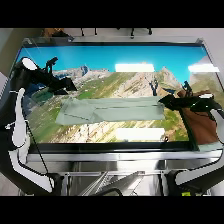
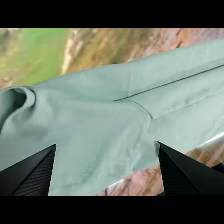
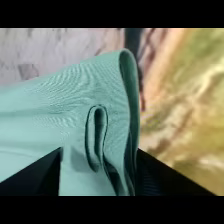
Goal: Fold the shirts.
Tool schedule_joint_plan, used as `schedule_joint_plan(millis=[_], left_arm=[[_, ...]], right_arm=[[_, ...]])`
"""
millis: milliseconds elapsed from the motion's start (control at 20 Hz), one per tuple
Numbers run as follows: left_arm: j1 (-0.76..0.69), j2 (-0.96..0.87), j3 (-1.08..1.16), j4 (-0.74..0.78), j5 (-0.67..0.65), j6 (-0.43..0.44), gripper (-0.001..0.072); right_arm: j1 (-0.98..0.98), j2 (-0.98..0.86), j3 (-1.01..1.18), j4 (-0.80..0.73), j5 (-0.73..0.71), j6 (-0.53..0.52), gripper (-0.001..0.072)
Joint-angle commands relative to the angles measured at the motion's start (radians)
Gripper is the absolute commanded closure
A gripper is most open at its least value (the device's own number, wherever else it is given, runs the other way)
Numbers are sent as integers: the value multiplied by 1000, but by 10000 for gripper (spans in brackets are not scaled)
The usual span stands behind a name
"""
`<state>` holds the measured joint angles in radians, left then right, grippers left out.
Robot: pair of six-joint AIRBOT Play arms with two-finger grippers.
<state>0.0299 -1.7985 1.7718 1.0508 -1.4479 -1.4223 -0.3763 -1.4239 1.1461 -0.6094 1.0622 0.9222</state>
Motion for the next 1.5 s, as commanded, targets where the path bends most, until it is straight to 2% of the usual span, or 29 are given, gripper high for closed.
schedule_joint_plan(millis=[0, 50, 100, 300, 400, 500, 700, 850, 950, 1100, 1300, 1450], left_arm=[[-47, -1, 4, -6, -18, -4, 18], [-67, -1, 4, -6, -10, -5, 18], [-88, -2, 4, -6, -2, -5, 20], [-211, -32, 4, -8, 65, -3, 685], [-311, -85, 4, -21, 109, -4, 687], [-419, -165, 4, -125, 188, -5, 686], [-598, -298, 5, -316, 489, -4, 686], [-661, -348, 5, -398, 633, -4, 686], [-670, -361, 5, -473, 645, -1, 686], [-636, -323, 5, -576, 529, 20, 687], [-470, -109, 5, -827, 114, 267, 687], [-279, 127, 5, -1135, -127, 417, 687]], right_arm=[[40, -20, 0, 20, 10, -9, 437], [42, -20, 4, 20, 23, -10, 624], [41, -19, 13, 20, 41, -9, 695], [41, 58, 107, 20, 118, 24, 696], [40, 118, 180, 19, 179, 74, 696], [35, 169, 266, 19, 249, 129, 696], [46, 244, 408, 37, 398, 269, 696], [63, 323, 419, 102, 421, 334, 696], [72, 359, 419, 99, 421, 339, 696], [87, 367, 418, 95, 431, 343, 696], [177, 362, 418, 95, 395, 343, 696], [320, 349, 417, 94, 279, 343, 696]])
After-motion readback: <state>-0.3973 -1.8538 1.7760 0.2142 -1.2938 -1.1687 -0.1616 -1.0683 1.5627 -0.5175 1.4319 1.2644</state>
